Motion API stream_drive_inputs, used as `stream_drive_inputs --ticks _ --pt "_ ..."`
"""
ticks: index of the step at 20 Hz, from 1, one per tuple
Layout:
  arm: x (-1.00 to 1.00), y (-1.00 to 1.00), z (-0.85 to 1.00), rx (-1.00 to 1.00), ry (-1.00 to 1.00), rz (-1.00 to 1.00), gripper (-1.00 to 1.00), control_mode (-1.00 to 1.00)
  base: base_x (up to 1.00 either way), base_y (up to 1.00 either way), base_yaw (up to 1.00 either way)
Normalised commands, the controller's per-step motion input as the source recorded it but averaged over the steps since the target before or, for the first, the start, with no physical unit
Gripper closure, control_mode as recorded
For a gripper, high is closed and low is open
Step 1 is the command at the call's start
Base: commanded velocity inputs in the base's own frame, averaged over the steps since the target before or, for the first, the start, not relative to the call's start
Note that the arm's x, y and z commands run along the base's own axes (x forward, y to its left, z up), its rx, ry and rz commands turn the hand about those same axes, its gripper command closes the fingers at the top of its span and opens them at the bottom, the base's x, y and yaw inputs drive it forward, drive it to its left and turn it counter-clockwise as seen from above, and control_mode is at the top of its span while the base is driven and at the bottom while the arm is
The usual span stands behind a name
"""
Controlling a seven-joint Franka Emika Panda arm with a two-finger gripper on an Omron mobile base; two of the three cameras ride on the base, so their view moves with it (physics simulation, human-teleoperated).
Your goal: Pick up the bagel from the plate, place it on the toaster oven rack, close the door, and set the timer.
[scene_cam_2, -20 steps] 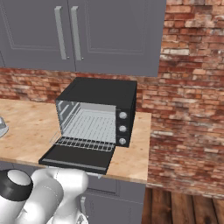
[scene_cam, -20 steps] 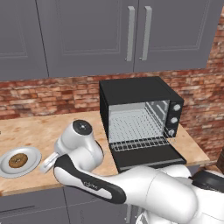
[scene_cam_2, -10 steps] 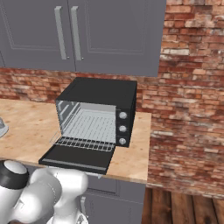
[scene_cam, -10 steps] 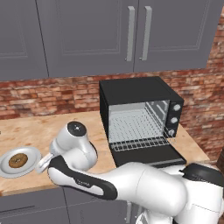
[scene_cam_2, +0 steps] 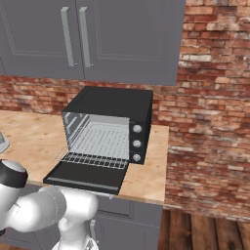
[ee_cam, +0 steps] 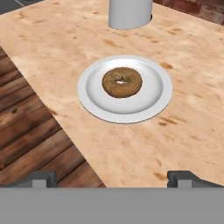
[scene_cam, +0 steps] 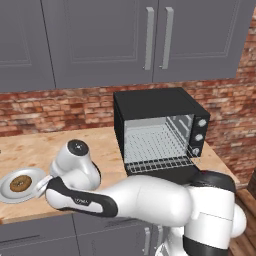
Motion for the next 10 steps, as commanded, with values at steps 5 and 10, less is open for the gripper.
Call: stream_drive_inputs --ticks 5,10 --pt "0.18 0.29 -0.18 0.0 0.0 0.0 -1.0 -1.0 0.0 0.0 0.0" --pt "0.21 0.29 -0.21 0.0 0.0 0.0 -1.0 -1.0 0.0 0.0 0.0"
